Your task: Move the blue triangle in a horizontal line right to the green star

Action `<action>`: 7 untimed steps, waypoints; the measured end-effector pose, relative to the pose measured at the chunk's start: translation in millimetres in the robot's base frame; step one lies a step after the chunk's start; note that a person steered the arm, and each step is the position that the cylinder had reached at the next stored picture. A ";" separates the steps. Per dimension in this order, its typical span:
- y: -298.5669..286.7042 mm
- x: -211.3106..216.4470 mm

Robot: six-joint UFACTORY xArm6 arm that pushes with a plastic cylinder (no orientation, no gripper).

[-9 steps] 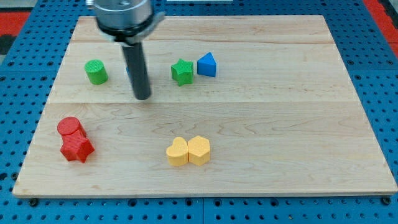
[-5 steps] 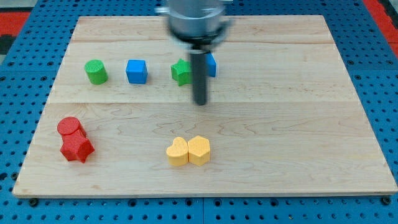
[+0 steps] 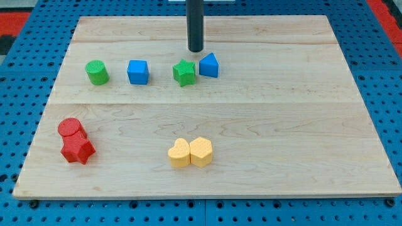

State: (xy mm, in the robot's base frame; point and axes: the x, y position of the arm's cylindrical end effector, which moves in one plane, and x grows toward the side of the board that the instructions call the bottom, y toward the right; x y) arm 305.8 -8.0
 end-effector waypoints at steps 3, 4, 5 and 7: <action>13.7 34.8; 20.7 39.5; 44.0 40.5; 125.7 -27.0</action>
